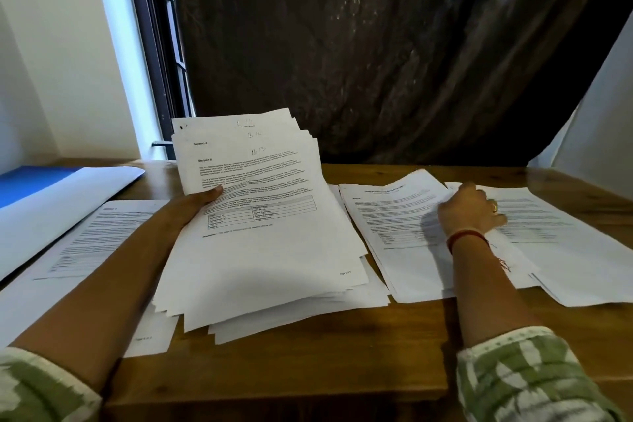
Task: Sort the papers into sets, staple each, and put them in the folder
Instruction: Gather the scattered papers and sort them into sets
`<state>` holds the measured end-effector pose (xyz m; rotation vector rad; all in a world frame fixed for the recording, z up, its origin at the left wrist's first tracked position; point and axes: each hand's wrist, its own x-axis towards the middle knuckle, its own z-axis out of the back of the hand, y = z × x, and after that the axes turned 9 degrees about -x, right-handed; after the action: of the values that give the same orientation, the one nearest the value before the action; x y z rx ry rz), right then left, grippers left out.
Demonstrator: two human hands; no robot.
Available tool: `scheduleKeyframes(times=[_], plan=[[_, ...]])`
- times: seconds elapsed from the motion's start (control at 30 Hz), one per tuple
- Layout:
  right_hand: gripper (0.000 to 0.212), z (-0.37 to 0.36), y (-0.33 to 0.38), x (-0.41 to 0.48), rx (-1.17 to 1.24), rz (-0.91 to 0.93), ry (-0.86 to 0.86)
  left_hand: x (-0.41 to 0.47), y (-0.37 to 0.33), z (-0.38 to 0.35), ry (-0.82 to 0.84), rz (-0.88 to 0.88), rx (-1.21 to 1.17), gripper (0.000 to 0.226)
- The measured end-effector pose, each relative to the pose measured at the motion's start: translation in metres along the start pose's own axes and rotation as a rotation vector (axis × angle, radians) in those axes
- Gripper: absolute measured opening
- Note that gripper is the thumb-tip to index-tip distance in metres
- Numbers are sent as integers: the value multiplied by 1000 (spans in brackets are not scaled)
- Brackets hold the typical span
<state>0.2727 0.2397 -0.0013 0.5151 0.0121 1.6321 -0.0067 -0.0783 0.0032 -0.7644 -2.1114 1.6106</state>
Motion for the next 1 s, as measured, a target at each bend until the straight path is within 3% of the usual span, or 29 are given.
scheduleKeyframes(times=[0.07,0.13,0.17,0.23,0.3,0.33,0.47,0.67,0.9,1.0], plan=[[51,5,8,-2,37,77,-110,-1,1,-4,11,-10,-19,17],[39,18,25,-13,372,184,-137,-2,3,-8,36,-25,-41,17],[32,25,37,-23,602,228,-53,-3,3,-9,49,-38,-45,18],[27,36,62,-54,954,318,276,-5,3,-12,79,-58,-49,19],[35,35,84,-83,1105,345,592,-7,3,-14,88,-60,-52,19],[40,32,92,-95,1133,337,661,-7,3,-15,81,-66,-46,19],[31,16,106,-116,1040,353,496,-9,1,-16,35,-60,-51,14],[41,7,107,-107,1087,309,357,-10,3,-18,30,-25,-91,11],[30,13,94,-87,789,386,276,-6,5,-12,59,-57,-52,17],[22,25,77,-54,700,315,280,0,6,-9,23,-107,16,25]])
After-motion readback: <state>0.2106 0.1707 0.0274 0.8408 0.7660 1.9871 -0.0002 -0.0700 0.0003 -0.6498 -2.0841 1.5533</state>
